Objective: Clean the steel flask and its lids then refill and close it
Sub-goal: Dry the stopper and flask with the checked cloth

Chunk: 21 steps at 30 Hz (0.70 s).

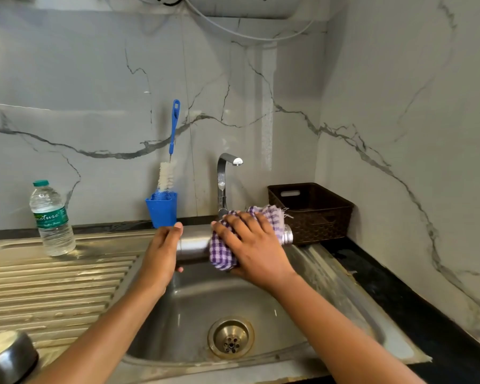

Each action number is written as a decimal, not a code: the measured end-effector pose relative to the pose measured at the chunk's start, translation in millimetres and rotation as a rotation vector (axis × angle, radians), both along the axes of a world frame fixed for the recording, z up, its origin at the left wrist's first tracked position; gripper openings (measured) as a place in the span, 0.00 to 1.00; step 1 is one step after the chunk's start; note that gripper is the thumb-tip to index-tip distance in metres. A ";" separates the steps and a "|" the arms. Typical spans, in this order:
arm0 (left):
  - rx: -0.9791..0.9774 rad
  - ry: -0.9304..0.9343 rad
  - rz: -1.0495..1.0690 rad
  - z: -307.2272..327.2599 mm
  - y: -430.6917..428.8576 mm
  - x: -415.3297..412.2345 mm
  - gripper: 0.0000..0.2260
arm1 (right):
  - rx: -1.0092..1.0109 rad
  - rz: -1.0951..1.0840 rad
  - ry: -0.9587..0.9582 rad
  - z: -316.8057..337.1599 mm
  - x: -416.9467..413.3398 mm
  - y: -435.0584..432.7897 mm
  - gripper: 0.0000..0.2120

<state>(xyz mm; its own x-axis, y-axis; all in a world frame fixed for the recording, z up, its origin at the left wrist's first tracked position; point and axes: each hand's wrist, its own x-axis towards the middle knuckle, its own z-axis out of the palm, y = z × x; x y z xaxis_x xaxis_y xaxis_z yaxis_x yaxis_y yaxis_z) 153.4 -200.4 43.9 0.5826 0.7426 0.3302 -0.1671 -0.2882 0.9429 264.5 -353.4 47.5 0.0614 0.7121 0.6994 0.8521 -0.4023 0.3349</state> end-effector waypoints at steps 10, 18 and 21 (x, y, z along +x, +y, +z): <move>0.380 -0.161 0.047 -9.0 -0.5 -6.5 0.12 | -0.121 0.020 0.500 7.8 28.1 -23.6 0.51; 0.499 -0.284 0.070 -11.8 11.9 -10.6 0.15 | -0.075 0.151 0.360 8.6 -4.4 2.2 0.34; 0.527 -0.320 0.065 -7.7 9.8 -13.7 0.15 | -0.142 0.206 0.515 9.5 19.6 -14.6 0.33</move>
<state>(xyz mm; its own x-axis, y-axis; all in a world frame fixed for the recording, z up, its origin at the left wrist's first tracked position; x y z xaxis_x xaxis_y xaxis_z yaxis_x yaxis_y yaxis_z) 139.7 -190.6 36.2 0.3532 0.4631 0.8129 -0.3843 -0.7204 0.5774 284.0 -368.0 57.1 0.2188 0.8304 0.5124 0.9757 -0.1917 -0.1059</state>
